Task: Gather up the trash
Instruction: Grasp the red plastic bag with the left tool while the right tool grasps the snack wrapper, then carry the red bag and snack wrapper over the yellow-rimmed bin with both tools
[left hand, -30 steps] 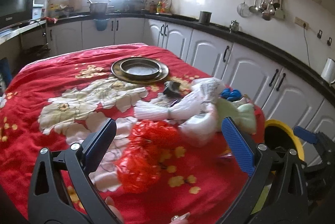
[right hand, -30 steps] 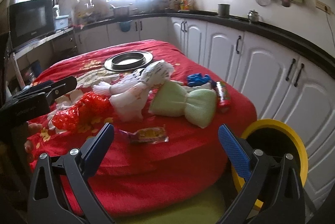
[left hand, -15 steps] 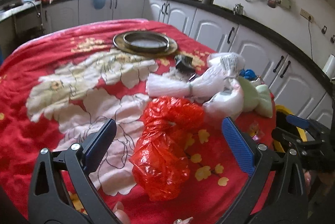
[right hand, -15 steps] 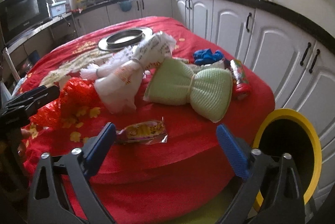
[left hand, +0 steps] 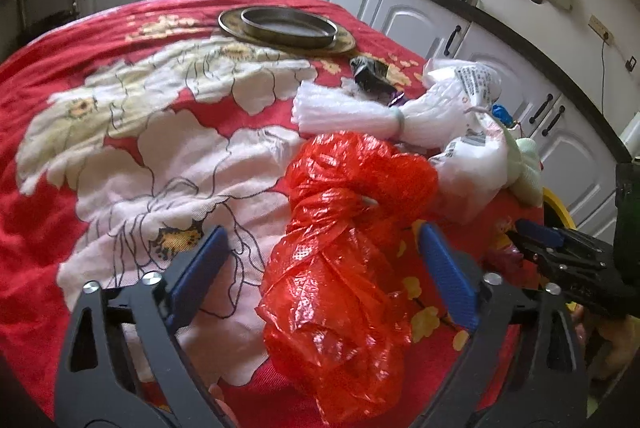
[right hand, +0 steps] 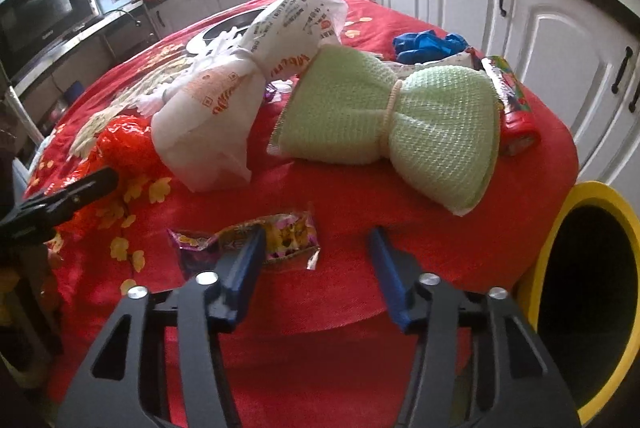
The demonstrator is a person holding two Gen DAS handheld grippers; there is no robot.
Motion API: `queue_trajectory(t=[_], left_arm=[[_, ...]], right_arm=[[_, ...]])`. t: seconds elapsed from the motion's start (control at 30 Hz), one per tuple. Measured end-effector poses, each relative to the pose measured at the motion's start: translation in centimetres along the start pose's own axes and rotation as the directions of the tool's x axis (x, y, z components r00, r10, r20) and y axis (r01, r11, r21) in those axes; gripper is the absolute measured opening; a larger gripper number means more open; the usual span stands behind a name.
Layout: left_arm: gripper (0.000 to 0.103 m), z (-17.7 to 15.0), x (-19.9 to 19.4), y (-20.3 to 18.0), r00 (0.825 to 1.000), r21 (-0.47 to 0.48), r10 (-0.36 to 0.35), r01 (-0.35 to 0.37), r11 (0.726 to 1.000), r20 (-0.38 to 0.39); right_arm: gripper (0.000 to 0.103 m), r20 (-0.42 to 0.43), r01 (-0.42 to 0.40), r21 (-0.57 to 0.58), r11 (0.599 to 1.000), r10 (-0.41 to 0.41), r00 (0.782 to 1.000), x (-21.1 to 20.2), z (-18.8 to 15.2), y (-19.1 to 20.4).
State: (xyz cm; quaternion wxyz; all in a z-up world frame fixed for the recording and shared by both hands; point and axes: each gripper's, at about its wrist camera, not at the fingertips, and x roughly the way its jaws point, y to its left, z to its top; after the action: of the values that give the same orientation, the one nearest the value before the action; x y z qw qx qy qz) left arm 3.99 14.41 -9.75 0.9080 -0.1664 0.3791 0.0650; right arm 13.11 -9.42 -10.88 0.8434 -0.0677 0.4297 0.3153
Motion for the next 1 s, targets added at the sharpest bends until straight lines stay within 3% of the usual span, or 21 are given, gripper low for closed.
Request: queue_trajectory(t=[0.13, 0.23, 0.3, 0.37, 0.7, 1.0], left_arm=[[0.066, -0.1, -0.1, -0.2, 1.0, 0.007, -0.006, 0.006, 1.0, -0.001], [0.05, -0.2, 0.0, -0.2, 1.0, 0.014, -0.017, 0.017, 1.0, -0.011], [0.037, -0.3, -0.2, -0.4, 1.0, 0.015, -0.024, 0.024, 1.0, -0.013], [0.032, -0.4, -0.4, -0.4, 0.999, 0.018, -0.035, 0.035, 0.999, -0.013], [0.028, 0.2, -3.7, -1.0, 0.996, 0.026, -0.063, 0.062, 0.998, 0.055], [0.028, 2.0, -7.7, -3.3, 0.983, 0.075, -0.103, 0.093, 0.993, 0.152]], right_arm=[[0.022, -0.009, -0.043, -0.007, 0.999, 0.043, 0.999, 0.0, -0.1, 0.4], [0.013, -0.022, -0.074, -0.017, 0.997, 0.074, 0.997, 0.0, -0.2, 0.8], [0.011, -0.024, -0.089, -0.024, 0.996, 0.088, 0.996, -0.2, -0.3, 1.0], [0.01, -0.021, -0.098, -0.029, 0.995, 0.098, 0.995, -0.6, -0.3, 1.3], [0.006, 0.016, -0.114, -0.051, 0.992, 0.115, 0.993, -3.8, -0.1, 1.6], [0.006, 0.137, -0.083, -0.075, 0.994, 0.092, 0.986, -8.8, 1.0, 0.5]])
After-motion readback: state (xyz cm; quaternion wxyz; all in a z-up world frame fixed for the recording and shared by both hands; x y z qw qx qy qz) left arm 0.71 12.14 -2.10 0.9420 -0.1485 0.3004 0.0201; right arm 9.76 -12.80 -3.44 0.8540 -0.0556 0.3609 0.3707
